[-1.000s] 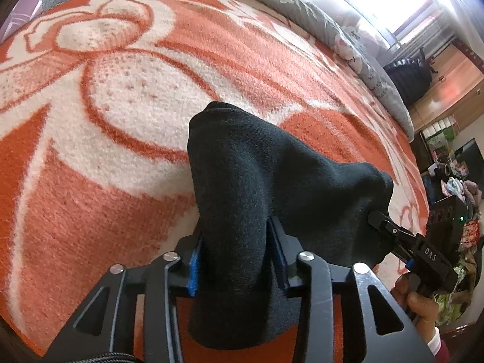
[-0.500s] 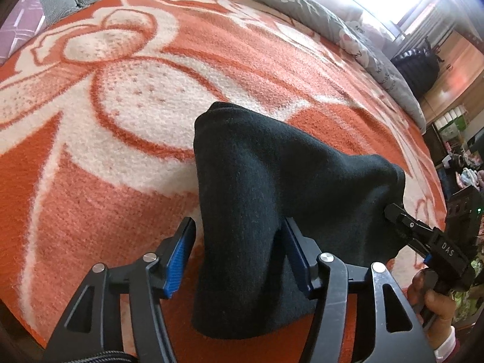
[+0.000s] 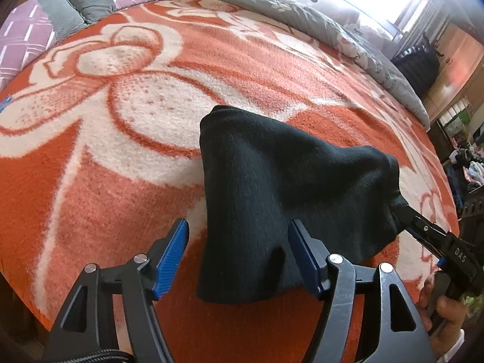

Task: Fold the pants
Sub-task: 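Release the pants and pull both grippers back from the bundle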

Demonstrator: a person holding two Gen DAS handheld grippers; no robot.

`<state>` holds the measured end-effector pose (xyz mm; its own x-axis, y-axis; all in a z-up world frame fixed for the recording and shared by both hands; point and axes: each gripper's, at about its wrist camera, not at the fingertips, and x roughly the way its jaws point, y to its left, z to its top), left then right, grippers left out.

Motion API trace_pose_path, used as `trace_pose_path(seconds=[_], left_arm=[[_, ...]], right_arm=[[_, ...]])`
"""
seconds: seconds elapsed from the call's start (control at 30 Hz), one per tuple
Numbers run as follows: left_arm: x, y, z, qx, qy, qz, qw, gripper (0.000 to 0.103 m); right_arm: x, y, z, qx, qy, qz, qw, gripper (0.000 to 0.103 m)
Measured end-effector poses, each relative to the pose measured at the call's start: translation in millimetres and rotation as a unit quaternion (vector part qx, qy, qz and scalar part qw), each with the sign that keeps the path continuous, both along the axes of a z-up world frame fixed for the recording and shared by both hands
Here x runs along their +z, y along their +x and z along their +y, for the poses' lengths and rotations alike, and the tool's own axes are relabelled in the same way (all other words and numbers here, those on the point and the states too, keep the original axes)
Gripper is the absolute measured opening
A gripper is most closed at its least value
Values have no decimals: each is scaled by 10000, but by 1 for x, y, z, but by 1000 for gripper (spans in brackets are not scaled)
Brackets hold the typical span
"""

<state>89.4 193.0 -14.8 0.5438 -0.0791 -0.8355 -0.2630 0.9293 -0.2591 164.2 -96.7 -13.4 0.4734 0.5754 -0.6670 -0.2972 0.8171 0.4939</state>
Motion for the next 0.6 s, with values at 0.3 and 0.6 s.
trace_pose_path(seconds=[0.3, 0.6], left_arm=[[7, -20, -19, -153, 350, -122, 9992, 72], [17, -43, -40, -303, 707, -491, 9958, 78]], right_arm=[[13, -27, 11, 142, -319, -385, 9986, 71], [23, -57, 21, 351, -681, -994, 9921, 78]])
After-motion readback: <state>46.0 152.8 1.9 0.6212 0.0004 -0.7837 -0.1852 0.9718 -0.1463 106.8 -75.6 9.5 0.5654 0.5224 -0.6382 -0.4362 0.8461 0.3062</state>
